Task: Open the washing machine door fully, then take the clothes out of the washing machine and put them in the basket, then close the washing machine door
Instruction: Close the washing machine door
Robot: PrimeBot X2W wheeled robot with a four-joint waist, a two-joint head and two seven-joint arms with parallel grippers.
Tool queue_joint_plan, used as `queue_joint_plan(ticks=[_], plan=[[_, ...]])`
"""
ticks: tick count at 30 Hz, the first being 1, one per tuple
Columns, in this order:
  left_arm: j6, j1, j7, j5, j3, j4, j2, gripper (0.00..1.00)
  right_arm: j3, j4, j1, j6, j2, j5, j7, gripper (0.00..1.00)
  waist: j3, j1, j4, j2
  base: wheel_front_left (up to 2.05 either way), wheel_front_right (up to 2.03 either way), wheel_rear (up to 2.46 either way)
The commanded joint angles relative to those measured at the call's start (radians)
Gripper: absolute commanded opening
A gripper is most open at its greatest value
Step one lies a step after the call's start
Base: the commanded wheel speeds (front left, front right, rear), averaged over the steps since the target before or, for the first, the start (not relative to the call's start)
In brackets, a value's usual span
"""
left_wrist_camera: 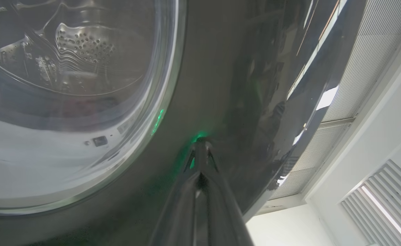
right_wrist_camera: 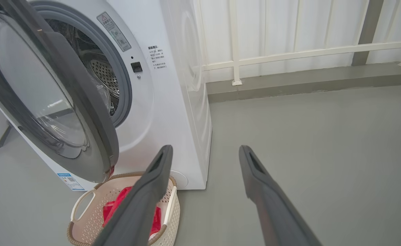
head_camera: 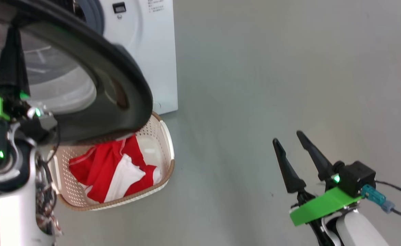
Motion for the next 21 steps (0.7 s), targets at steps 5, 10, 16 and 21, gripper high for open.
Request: queue_joint_plan(ticks=[5, 10, 16, 21], plan=[[-0.029, -0.103, -0.003, 0.017, 0.028, 0.027, 0.055, 0.00, 0.026, -0.037, -0.056, 0.006, 0.008, 0.001, -0.006, 1.00, 0.044, 0.0000, -0.021, 0.0000, 0.00, 0.00, 0.00], [-0.042, -0.139, 0.006, 0.015, 0.030, 0.064, 0.068, 0.00, 0.030, -0.036, -0.066, 0.006, 0.014, 0.005, -0.006, 1.00, 0.056, 0.0000, -0.037, 0.0000, 0.00, 0.00, 0.00], [-0.059, -0.141, 0.024, 0.009, 0.027, 0.079, 0.075, 0.00, 0.028, -0.030, -0.066, 0.006, 0.018, 0.008, -0.006, 1.00, 0.048, 0.0000, -0.045, 0.0000, 0.00, 0.00, 0.00], [-0.092, -0.080, 0.054, 0.004, 0.012, 0.057, 0.070, 0.62, 0.016, -0.023, -0.053, 0.006, 0.020, 0.005, -0.006, 1.00, 0.012, 0.0000, -0.033, 0.0000, 0.00, 0.00, 0.00]])
